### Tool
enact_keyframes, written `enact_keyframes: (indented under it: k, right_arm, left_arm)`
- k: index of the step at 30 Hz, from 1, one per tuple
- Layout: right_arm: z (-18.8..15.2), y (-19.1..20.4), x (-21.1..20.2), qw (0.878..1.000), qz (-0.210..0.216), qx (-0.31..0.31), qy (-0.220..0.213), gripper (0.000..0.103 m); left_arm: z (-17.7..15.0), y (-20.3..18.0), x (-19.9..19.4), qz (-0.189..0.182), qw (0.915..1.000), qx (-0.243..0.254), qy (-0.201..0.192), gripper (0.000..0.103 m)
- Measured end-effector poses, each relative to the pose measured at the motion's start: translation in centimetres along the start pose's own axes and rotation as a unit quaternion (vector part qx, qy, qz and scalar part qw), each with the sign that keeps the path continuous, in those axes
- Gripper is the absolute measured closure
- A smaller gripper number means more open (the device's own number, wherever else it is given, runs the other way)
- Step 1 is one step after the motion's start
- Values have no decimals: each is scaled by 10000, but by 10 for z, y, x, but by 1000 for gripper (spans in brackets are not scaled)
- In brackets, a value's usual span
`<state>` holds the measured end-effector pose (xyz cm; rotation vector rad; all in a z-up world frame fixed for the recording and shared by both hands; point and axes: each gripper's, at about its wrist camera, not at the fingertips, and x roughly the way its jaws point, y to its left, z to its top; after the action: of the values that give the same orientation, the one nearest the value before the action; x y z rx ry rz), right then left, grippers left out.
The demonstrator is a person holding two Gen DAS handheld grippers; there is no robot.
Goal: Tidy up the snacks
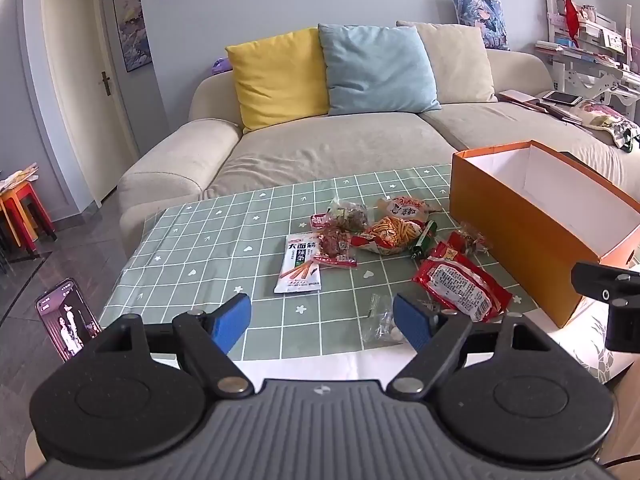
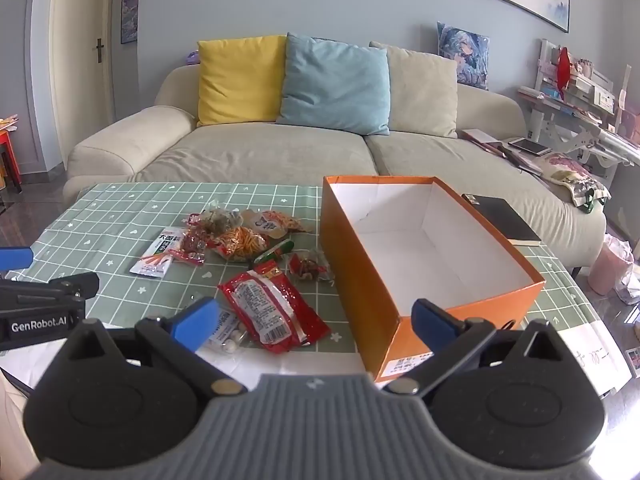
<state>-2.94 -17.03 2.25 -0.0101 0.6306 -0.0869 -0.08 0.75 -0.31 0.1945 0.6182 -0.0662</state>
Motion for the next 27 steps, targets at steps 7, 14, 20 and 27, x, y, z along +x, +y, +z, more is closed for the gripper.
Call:
enact_keyframes:
  k: [7,14,20,27]
  right_arm:
    - [1,1,-1,10000,-1,5,6,3]
    - [1,1,1,10000,0,1,2,3]
    - [1,1,1,10000,-1,-1,1,3]
    - [1,0,1,10000,2,0,-1,3]
  left_arm:
    - [0,0,1,1,10000,-6,2,8]
    - [-1,8,-3,33,10000,-10,-38,8]
    - [0,8,-3,34,10000,-6,-30,8]
    - [0,8,-3,35,10000,-5,-31,8]
